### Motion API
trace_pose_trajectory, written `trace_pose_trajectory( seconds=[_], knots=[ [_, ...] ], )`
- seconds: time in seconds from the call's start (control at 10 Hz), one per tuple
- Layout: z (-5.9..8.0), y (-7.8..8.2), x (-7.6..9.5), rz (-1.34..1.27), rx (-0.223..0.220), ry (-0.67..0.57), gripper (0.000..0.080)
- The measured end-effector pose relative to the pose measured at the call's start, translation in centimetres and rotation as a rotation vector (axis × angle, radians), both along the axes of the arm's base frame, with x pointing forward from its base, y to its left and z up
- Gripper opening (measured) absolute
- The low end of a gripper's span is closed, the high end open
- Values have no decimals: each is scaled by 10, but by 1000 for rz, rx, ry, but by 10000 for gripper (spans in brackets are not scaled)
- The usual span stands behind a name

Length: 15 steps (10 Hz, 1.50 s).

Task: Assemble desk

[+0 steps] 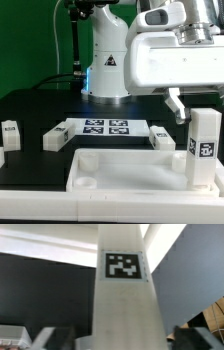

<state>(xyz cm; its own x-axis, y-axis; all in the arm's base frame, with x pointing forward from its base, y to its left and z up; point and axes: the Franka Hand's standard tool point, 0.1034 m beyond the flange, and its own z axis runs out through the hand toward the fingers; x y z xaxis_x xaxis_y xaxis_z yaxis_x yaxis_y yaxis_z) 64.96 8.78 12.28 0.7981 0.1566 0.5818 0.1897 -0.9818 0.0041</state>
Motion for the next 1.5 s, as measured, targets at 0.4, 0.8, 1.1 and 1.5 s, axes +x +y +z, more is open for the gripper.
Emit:
trace_pose_trajectory(
  seconds=[0.4, 0.8, 1.1, 1.5],
  knots=[
    [0, 0, 0, 0, 0, 0, 648],
    [27, -9, 3, -4, 2, 30, 649],
    [22, -5, -1, 0, 11, 88, 649],
    [14, 6, -6, -46, 65, 373, 649]
  ],
)
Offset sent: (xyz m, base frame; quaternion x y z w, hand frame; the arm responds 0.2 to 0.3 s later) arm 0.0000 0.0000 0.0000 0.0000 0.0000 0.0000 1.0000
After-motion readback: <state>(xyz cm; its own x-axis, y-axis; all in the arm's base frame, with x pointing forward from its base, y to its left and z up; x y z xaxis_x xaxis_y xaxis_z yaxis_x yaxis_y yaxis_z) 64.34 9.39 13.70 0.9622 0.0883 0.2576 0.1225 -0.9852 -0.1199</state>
